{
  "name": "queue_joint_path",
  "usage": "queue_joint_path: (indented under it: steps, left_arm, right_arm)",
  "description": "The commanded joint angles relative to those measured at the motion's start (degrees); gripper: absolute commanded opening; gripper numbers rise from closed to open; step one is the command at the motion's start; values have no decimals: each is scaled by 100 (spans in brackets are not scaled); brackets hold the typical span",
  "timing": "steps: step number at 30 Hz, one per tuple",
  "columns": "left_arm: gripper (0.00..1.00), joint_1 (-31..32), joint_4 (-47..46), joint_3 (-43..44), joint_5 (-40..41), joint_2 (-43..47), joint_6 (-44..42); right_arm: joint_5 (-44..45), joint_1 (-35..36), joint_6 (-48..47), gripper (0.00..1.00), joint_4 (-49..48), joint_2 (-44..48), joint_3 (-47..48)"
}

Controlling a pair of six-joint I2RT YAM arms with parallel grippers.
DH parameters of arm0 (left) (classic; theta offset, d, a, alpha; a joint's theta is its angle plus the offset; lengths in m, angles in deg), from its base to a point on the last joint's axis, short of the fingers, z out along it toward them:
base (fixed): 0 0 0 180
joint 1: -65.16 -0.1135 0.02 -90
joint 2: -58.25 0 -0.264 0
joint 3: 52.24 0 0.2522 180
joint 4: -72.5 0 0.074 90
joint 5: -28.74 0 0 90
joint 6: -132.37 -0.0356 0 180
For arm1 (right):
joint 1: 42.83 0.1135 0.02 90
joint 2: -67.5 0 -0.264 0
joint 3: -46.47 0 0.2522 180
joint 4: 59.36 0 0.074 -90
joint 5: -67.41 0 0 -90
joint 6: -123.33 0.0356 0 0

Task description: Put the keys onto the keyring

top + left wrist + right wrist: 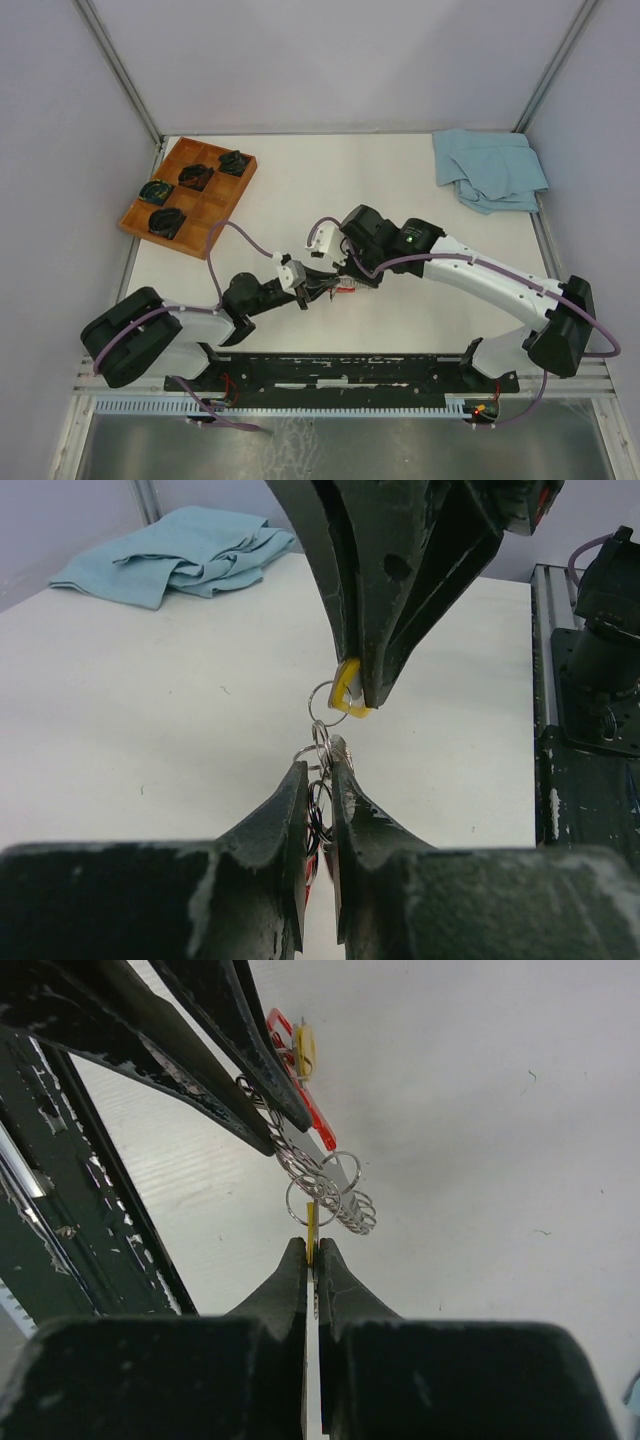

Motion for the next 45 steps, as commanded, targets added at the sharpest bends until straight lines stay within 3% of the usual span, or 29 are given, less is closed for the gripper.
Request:
queue_joint_path:
  steps: [1,11,35,45]
  left_arm:
    - [13,-52,-616,114,229,-443,174]
    - [27,-49,-2642,69,133,-2133,711]
    - [47,-53,-2659,-183,84,-2149,747]
    - [49,-47,-2664,-499,279,-1836,1119]
  right_arm:
    - [-282,66,-15,1,122,35,322]
    - [-245,108,368,1,-494,-202,-35]
    - [484,108,626,1,-652,-796,2]
    - [504,109,699,1,-678,-862,17]
